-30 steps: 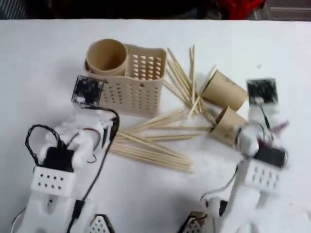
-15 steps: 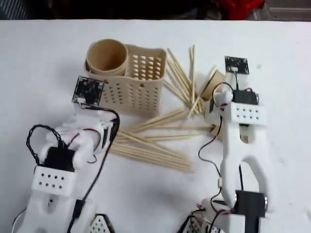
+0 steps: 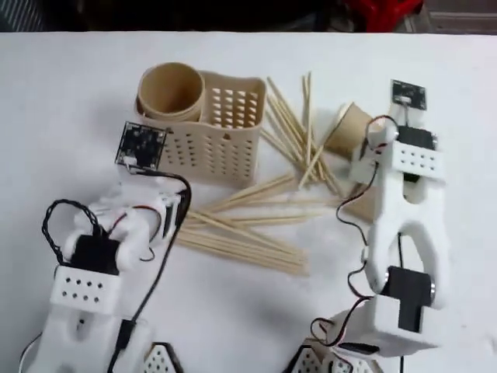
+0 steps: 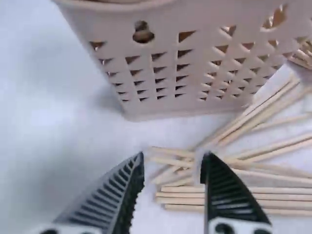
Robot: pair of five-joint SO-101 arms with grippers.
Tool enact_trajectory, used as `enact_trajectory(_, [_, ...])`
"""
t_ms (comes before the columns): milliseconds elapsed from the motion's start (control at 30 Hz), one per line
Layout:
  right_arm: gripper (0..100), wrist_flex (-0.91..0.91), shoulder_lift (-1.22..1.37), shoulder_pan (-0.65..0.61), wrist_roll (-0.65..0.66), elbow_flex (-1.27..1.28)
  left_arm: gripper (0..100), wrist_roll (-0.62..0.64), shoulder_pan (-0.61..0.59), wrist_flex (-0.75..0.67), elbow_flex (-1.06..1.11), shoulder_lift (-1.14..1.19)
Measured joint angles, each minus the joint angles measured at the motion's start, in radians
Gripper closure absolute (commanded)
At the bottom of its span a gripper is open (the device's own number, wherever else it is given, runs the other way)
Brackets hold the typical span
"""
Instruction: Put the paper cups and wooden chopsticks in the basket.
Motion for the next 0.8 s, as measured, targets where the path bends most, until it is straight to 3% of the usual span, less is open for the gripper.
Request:
enact_trajectory(300, [76.5,0.006,0.023,0.196,0.114,-0.003,80,0.0,0.0,0.0,0.0,0.0])
enact_trajectory(567, [77.2,0.137,0.034,0.382,0.256,-0.097,80,0.0,0.006,0.0,0.003,0.0])
enact_trajectory(800, [90.2,0.199,0.034,0.532,0.443,-0.157,80,0.0,0.005,-0.051,0.037,0.0])
